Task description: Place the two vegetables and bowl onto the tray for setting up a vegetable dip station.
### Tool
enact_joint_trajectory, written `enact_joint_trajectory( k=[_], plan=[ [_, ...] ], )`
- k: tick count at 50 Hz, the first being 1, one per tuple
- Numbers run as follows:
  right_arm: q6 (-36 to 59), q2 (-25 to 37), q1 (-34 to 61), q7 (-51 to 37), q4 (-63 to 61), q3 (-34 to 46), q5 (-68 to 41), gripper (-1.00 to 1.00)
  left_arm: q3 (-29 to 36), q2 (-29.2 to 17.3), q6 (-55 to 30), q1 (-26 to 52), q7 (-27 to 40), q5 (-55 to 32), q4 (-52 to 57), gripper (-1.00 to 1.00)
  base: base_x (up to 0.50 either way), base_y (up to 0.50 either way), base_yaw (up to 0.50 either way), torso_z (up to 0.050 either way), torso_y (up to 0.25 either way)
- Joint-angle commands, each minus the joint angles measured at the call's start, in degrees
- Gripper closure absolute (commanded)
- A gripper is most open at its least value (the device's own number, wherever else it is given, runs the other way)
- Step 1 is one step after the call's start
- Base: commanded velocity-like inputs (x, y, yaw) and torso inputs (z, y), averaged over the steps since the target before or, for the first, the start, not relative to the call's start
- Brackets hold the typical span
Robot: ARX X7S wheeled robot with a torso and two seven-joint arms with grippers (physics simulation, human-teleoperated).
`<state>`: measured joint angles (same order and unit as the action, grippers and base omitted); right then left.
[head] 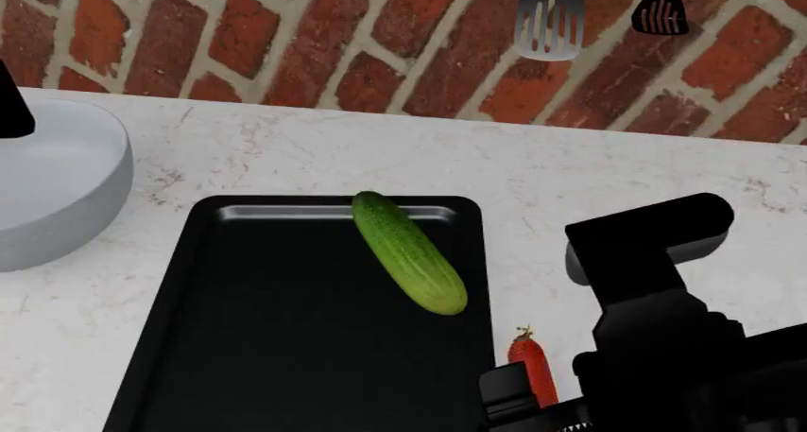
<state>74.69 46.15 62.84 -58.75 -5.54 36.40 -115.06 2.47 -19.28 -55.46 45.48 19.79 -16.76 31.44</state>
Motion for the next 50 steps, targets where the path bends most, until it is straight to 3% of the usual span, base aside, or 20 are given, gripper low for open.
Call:
enact_joint_trajectory(
  k=[1, 35, 36, 50],
  plan=[
    [-0.6, 0.2, -2.3, 3.0, 0.0, -0.1, 3.2, -1.00, 0.9, -0.3, 0.4, -1.5, 0.1, 0.0, -0.2, -1.00, 0.00, 0.00, 0.00, -0.010, 0.000],
    [-0.7, -0.4, -6.1, 5.8, 4.0, 3.5, 8.6, -1.00, 1.0, -0.6, 1.2, -2.2, 0.5, -0.4, -0.5, -1.00, 0.00, 0.00, 0.00, -0.005, 0.000],
    [-0.7, -0.3, -6.3, 5.8, 4.4, 3.6, 8.5, 1.00, 1.1, -0.6, 1.2, -2.3, 0.5, -0.4, -0.5, -1.00, 0.00, 0.00, 0.01, -0.011, 0.000],
    [-0.8, 0.6, -6.1, 4.1, 5.2, 4.6, 7.9, 1.00, 1.5, -0.3, 2.8, -2.9, 0.6, -0.3, -1.5, -1.00, 0.00, 0.00, 0.00, -0.007, 0.000]
  ],
)
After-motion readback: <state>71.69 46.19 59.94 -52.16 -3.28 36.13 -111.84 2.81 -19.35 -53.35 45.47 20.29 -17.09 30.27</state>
